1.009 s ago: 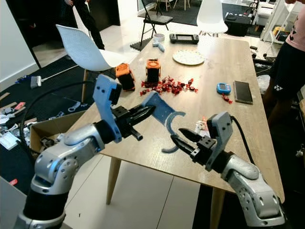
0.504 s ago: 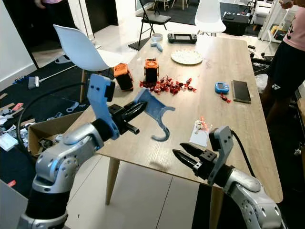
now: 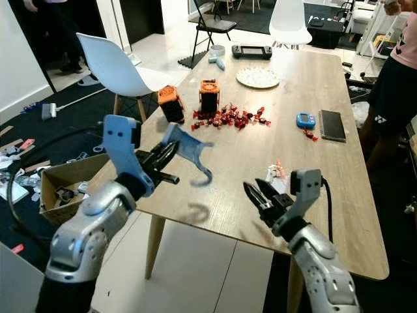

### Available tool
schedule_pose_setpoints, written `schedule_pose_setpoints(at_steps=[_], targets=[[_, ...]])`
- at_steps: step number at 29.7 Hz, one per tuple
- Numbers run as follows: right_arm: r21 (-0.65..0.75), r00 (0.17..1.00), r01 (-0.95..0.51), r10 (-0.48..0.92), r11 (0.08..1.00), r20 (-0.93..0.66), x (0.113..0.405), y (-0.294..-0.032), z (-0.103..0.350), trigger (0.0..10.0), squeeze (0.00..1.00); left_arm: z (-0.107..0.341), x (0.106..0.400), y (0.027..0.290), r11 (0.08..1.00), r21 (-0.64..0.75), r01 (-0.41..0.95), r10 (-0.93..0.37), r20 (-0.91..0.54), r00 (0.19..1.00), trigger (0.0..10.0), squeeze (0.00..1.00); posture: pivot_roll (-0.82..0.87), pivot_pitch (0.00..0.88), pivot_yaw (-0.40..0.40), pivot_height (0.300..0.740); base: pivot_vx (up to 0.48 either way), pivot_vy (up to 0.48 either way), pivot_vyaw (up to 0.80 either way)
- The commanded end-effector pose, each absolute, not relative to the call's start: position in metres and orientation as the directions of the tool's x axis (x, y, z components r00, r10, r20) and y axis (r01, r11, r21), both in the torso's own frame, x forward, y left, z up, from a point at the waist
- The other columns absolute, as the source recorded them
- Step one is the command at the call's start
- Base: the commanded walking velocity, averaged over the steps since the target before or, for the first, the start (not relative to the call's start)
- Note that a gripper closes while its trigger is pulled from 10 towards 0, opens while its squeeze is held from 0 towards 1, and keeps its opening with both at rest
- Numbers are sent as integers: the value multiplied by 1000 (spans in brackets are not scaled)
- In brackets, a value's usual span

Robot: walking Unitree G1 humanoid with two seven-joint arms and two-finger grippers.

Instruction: Hang keys on a hook

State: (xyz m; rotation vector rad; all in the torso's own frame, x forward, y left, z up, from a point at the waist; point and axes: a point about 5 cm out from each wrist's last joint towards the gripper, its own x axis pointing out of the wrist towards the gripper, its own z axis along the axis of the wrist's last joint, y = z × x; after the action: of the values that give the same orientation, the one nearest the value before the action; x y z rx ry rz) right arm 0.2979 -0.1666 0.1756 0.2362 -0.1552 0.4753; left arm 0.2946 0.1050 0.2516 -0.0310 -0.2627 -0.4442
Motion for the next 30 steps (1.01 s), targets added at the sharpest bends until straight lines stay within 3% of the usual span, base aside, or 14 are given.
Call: schedule_pose_setpoints(at_steps=[1,9,13,21,30], targets=[[185,895,-431,394,883,207,299,-172,175,10000,0,255,287,102,899,98,427,-436,300,849,10000,0,106,168,-19,740,0,0,0],[186,914,-380,337,906,223,308,-175,177,10000,0,236,275,95,887,285,364,-443,293,847,10000,0,100,150,-32,740,0,0,0],[179,921,-357,313,917,231,311,-169,177,10000,0,224,274,93,890,283,357,-431,270,861,10000,0,102,146,-33,740,0,0,0],[-31,929,-284,283,958,239,312,-161,172,10000,0,200,271,110,891,343,296,-376,193,906,10000,0,104,138,-30,740,0,0,0],[-82,921,-304,315,949,230,311,-149,165,10000,0,185,261,128,900,343,269,-338,159,928,10000,0,119,144,-31,740,0,0,0]])
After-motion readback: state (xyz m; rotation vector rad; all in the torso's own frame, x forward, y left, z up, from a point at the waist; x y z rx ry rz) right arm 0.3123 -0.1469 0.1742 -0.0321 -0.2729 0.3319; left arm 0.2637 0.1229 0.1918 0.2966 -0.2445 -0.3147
